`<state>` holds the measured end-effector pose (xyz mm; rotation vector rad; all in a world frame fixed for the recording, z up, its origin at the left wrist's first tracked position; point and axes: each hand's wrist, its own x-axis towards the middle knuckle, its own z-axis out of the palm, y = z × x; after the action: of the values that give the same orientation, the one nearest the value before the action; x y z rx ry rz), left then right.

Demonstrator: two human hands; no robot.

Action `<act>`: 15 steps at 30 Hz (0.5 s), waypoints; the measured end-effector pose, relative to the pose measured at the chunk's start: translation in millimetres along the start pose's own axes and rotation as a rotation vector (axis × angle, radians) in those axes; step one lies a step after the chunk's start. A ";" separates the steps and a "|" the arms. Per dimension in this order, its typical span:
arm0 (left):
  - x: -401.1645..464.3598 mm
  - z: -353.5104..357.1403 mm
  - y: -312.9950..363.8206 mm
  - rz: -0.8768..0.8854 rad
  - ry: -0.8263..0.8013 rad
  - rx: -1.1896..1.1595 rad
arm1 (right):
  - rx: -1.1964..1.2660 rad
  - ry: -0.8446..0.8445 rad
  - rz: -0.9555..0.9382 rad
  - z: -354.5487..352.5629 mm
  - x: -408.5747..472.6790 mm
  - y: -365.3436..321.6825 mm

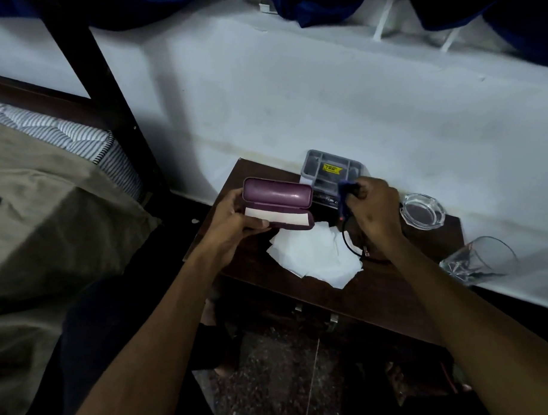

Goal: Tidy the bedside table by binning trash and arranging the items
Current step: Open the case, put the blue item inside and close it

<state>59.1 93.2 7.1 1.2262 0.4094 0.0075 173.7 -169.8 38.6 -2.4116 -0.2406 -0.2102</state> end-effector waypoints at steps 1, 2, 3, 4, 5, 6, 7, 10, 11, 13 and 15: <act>0.0 0.9 -0.5 0.000 -0.002 0.001 | 0.094 0.019 0.037 -7.2 0.1 -3.0; -0.1 1.9 -1.0 0.003 -0.005 0.003 | 0.176 0.035 0.075 -14.3 0.0 -5.7; -0.2 2.7 -1.6 0.007 -0.008 0.006 | 0.256 0.045 0.113 -20.8 -0.2 -7.6; -0.4 3.4 -2.3 0.012 -0.012 0.008 | 0.345 0.046 0.147 -26.9 -0.6 -9.5; -0.7 4.3 -2.8 0.015 -0.015 0.009 | 0.449 0.042 0.175 -32.7 -1.1 -11.1; -1.3 5.3 -3.1 0.018 -0.018 0.010 | 0.558 0.037 0.198 -38.3 -2.2 -12.6; -1.9 6.7 -3.1 0.022 -0.023 0.012 | 0.660 0.031 0.217 -43.6 -3.5 -14.6; -4.7 11.7 -2.7 0.039 -0.040 0.024 | 0.828 -0.015 0.240 -55.2 -10.4 -20.6; -5.9 13.6 -2.6 0.043 -0.045 0.026 | 0.828 -0.038 0.235 -57.0 -12.7 -21.7; -9.2 17.9 -2.4 0.056 -0.053 0.033 | 0.779 -0.089 0.221 -59.9 -17.2 -23.7; -13.2 23.0 -2.1 0.091 -0.062 0.060 | 0.740 -0.143 0.215 -61.4 -19.7 -25.3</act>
<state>53.6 68.5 15.5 1.2997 0.3016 0.0355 143.5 -193.8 96.1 -1.6971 -0.0948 0.1347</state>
